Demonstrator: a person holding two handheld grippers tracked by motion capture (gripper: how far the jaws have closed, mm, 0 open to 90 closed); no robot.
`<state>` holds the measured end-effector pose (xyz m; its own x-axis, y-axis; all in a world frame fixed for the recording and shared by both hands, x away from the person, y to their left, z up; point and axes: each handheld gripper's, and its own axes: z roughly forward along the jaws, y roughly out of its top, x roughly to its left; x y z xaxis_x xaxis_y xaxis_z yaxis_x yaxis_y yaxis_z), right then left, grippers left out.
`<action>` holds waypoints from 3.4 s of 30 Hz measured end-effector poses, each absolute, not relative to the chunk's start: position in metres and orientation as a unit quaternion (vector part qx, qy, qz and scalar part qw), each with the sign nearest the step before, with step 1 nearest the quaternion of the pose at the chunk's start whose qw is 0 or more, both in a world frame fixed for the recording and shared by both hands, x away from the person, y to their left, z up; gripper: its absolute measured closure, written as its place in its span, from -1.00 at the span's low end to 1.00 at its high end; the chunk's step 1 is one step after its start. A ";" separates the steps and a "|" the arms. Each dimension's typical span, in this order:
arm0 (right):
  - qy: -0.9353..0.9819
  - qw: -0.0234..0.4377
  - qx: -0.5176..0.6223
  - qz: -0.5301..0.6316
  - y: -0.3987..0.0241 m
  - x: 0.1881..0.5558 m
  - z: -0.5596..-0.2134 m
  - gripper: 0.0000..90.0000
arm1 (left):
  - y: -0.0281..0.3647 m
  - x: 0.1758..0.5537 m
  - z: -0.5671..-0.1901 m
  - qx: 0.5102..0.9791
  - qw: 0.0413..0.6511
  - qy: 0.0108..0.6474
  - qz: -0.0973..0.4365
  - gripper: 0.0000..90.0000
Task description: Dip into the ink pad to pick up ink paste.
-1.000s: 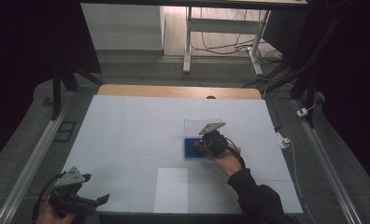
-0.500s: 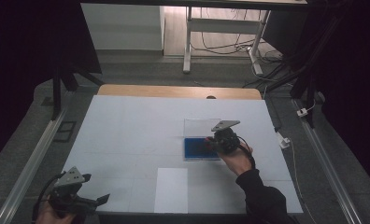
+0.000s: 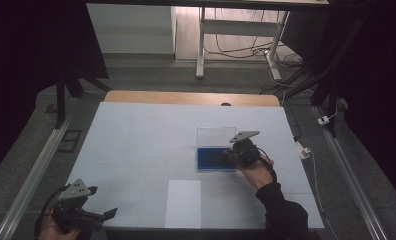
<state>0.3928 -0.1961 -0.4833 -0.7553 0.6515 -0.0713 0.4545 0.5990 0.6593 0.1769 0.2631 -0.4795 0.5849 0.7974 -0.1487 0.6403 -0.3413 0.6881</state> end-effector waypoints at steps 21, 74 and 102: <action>0.877 0.177 0.310 0.322 -0.193 0.386 -0.490 0.80 | 0.263 0.177 -0.480 0.812 0.365 0.443 0.107 -0.99; 0.855 0.139 0.325 0.380 -0.207 0.378 -0.463 0.78 | 0.265 0.177 -0.479 0.809 0.370 0.445 0.105 -0.99; 0.867 0.109 0.288 0.392 -0.191 0.350 -0.456 0.78 | 0.265 0.177 -0.479 0.808 0.373 0.445 0.105 -0.99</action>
